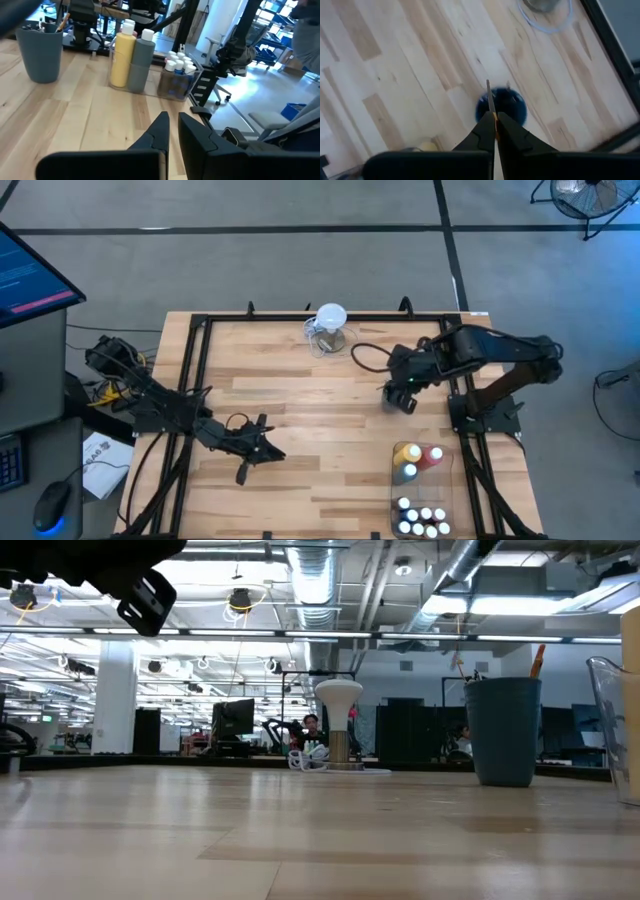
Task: Pick & Place Paint Supplies
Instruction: Put the black gold paintbrush into the blue cup
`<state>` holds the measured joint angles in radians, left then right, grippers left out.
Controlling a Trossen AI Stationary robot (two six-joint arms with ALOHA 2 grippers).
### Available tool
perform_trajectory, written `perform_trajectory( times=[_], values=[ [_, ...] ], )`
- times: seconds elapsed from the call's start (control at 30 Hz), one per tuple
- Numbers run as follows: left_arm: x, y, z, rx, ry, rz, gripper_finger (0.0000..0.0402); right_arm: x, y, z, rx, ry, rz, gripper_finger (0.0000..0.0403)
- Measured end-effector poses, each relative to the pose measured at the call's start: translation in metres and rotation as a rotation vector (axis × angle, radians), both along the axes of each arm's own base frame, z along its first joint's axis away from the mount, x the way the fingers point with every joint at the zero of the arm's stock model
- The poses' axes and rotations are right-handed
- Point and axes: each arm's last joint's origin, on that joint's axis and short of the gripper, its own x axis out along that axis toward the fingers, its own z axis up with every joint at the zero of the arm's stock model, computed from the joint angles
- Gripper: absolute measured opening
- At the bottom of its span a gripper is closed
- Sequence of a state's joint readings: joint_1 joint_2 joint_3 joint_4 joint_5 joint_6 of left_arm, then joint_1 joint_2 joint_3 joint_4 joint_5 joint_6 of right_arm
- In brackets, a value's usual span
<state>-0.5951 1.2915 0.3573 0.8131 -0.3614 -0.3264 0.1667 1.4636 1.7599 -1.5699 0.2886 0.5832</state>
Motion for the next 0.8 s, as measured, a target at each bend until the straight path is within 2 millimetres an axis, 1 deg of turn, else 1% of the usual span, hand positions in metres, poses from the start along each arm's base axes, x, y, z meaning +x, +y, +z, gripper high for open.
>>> perform_trajectory(
  times=[0.17,0.4,0.67,0.8],
  values=[
    [0.0,-0.001,0.0,-0.001,-0.002,-0.004,0.0017,-0.021,-0.009,-0.013,0.023,0.035,-0.06,0.0],
    [0.0,-0.001,0.0,0.005,-0.005,-0.004,0.0017,-0.045,-0.014,-0.024,0.047,0.039,-0.123,0.0],
    [0.0,-0.001,0.0,0.006,-0.005,0.001,0.0017,-0.046,-0.022,-0.056,0.058,0.165,-0.167,0.0],
    [0.0,-0.001,0.0,0.006,-0.005,0.001,0.0017,-0.04,-0.026,-0.069,0.05,0.228,-0.186,0.0]
  ],
)
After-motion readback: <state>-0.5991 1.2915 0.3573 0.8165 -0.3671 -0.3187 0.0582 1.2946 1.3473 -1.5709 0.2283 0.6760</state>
